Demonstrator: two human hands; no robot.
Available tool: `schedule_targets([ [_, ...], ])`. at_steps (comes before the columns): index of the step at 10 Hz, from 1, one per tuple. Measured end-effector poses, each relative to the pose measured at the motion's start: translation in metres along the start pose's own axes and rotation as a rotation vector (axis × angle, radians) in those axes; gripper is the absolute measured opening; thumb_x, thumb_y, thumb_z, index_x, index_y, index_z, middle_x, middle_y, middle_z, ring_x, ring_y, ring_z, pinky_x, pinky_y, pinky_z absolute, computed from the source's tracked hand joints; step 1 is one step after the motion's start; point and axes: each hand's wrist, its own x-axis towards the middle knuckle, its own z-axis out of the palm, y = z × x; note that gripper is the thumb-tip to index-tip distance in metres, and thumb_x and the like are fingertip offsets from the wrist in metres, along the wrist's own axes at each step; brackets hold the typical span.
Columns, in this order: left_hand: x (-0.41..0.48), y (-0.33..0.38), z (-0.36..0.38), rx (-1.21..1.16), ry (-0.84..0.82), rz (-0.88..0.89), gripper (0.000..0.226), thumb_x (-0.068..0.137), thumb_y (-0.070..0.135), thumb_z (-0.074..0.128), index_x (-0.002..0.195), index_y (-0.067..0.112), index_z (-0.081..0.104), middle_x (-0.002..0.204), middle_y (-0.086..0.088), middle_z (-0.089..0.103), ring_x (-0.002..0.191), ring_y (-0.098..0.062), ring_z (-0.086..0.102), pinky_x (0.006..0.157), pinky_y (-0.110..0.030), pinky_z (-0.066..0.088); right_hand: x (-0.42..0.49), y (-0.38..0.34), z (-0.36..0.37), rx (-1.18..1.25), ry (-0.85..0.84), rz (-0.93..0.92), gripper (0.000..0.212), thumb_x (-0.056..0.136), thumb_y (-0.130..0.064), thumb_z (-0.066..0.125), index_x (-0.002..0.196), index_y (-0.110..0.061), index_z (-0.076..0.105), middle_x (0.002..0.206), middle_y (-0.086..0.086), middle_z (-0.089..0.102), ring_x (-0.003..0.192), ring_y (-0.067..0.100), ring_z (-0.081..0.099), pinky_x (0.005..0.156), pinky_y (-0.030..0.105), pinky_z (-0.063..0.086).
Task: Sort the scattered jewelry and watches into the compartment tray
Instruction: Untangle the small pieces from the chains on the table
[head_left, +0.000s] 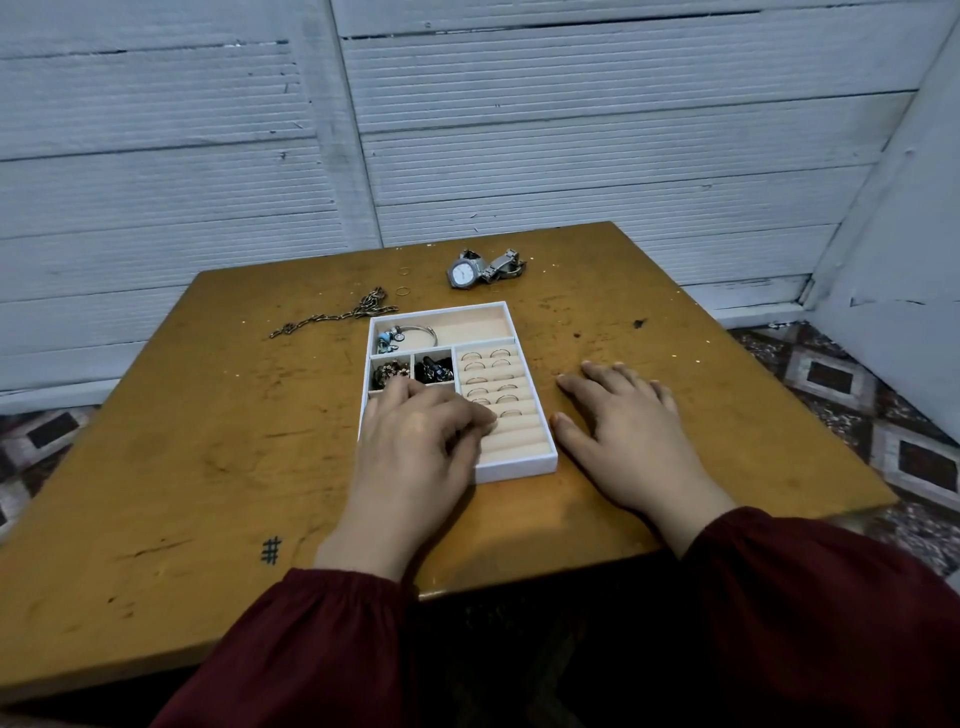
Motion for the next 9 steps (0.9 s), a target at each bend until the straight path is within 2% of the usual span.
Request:
schedule_targets([
  [4, -0.0030, 0.0014, 0.0028, 0.030, -0.085, -0.006, 0.033, 0.083, 0.042, 0.043, 0.092, 0.031, 0.073, 0.087, 0.016, 0.061, 0.089, -0.016, 0.046, 0.079, -0.032, 0.033, 0.0010, 0.0004, -0.0002, -0.016, -0.003, 0.002, 0.051, 0.093, -0.053, 0.036, 0.142, -0.037, 0.037, 0.155, -0.007, 0.028, 0.144, 0.020, 0.017, 0.115, 0.044, 0.012],
  [6, -0.0042, -0.0003, -0.0016, 0.058, -0.029, -0.047, 0.030, 0.082, 0.038, 0.044, 0.093, 0.028, 0.070, 0.096, 0.016, 0.065, 0.093, -0.015, 0.047, 0.073, -0.025, 0.022, 0.0011, 0.0015, -0.0002, -0.013, -0.010, 0.000, 0.051, 0.093, -0.053, 0.036, 0.142, -0.037, 0.036, 0.155, -0.007, 0.027, 0.144, 0.020, 0.016, 0.115, 0.044, 0.011],
  [9, -0.0066, 0.0008, -0.0008, 0.066, 0.003, -0.069, 0.030, 0.076, 0.030, 0.042, 0.082, 0.031, 0.072, 0.094, 0.016, 0.061, 0.095, -0.017, 0.047, 0.073, -0.027, 0.022, 0.0019, 0.0021, 0.0006, 0.000, -0.007, -0.001, 0.051, 0.093, -0.053, 0.037, 0.142, -0.037, 0.037, 0.155, -0.007, 0.028, 0.144, 0.020, 0.016, 0.115, 0.045, 0.011],
])
